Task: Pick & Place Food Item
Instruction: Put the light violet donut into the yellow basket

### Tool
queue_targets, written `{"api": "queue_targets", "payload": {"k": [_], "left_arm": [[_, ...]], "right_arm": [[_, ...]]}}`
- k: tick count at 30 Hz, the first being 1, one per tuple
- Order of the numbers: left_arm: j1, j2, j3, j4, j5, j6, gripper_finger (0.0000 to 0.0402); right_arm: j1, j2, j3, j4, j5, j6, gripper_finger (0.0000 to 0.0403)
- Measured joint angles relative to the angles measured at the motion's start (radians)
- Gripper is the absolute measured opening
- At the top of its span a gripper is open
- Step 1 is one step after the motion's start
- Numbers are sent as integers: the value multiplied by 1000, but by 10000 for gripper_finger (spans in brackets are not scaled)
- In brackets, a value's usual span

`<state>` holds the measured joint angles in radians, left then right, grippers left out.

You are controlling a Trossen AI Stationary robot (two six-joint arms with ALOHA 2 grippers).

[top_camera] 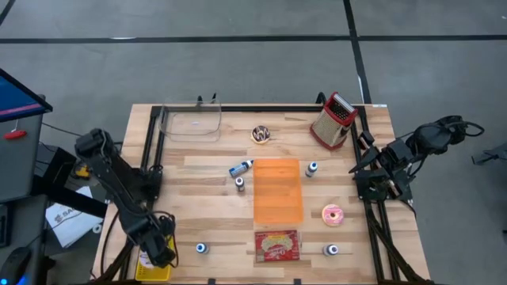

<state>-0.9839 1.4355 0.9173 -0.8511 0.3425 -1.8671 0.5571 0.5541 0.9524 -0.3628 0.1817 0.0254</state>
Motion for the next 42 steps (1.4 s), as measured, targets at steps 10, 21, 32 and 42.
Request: {"api": "queue_targets", "payload": {"k": [10, 21, 32, 42], "left_arm": [[-5, 20, -1, -33, -101, 6, 400], [-8, 19, -1, -81, -110, 36, 394], [-15, 19, -1, -91, -108, 55, 400], [-14, -8, -1, -99, -111, 57, 400]], "right_arm": [[0, 0, 0, -1, 0, 1, 73], [0, 0, 0, -3, -1, 19, 73], [0, 2, 0, -3, -1, 19, 73], [0, 2, 0, -3, 0, 16, 73]]}}
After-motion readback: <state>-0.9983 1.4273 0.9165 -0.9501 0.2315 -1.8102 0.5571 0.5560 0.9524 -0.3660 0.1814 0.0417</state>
